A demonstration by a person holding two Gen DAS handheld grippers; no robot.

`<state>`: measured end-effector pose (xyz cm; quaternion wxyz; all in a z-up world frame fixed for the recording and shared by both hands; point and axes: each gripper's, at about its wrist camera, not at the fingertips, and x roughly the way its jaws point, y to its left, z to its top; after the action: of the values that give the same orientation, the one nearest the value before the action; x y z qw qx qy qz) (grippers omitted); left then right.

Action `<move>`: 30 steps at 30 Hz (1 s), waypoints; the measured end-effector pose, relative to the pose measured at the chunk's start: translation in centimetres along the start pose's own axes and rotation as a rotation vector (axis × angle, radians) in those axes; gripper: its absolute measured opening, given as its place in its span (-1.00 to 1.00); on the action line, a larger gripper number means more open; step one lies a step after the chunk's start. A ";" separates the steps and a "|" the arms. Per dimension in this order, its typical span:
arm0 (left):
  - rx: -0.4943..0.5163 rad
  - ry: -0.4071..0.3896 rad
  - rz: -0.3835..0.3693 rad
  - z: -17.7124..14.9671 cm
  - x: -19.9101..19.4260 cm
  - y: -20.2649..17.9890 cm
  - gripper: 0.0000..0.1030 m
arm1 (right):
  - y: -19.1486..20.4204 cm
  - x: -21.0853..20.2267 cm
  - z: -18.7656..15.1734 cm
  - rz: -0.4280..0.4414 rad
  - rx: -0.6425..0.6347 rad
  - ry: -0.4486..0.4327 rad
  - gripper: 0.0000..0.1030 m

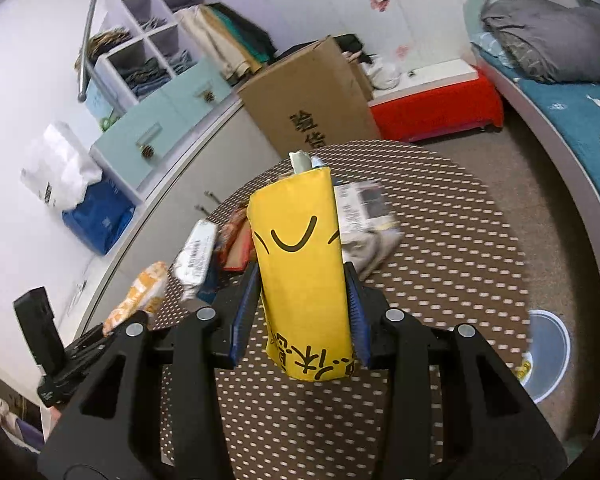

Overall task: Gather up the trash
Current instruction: 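Carry both bags over the wastebasket and open both tools to drop them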

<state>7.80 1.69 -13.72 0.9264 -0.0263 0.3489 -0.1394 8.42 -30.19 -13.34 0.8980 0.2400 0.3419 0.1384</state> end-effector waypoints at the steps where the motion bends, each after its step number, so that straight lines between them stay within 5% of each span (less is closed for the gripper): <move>1: 0.000 -0.004 -0.009 0.2 0.0 -0.4 -0.16 | -0.5 -0.3 0.0 -0.007 0.007 -0.004 -0.21; 7: 0.075 -0.026 -0.124 2.7 0.7 -6.4 -0.16 | -5.0 -3.4 0.1 -0.083 0.085 -0.073 -0.21; 12: 0.172 0.001 -0.262 3.7 3.5 -14.3 -0.16 | -12.7 -7.3 -0.2 -0.239 0.219 -0.131 -0.21; 18: 0.227 0.117 -0.392 2.9 8.6 -23.1 -0.16 | -26.0 -5.0 -4.4 -0.419 0.452 -0.003 -0.21; 23: 0.290 0.219 -0.436 1.5 12.5 -28.7 -0.16 | -33.7 0.1 -8.6 -0.438 0.583 0.119 -0.19; 25: 0.301 0.264 -0.447 0.8 14.2 -30.9 -0.17 | -35.5 1.7 -9.4 -0.441 0.600 0.140 0.02; 27: 0.316 0.311 -0.457 0.1 15.8 -33.1 -0.17 | -37.5 3.1 -10.5 -0.454 0.635 0.174 0.64; 30: 0.336 0.388 -0.466 -1.2 18.4 -35.9 -0.16 | -39.0 2.6 -11.5 -0.445 0.700 0.139 0.69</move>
<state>11.57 -37.81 -21.17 0.7774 0.0745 0.4756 -0.4050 5.77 -58.27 -42.75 0.7449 0.4412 0.4717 -0.1675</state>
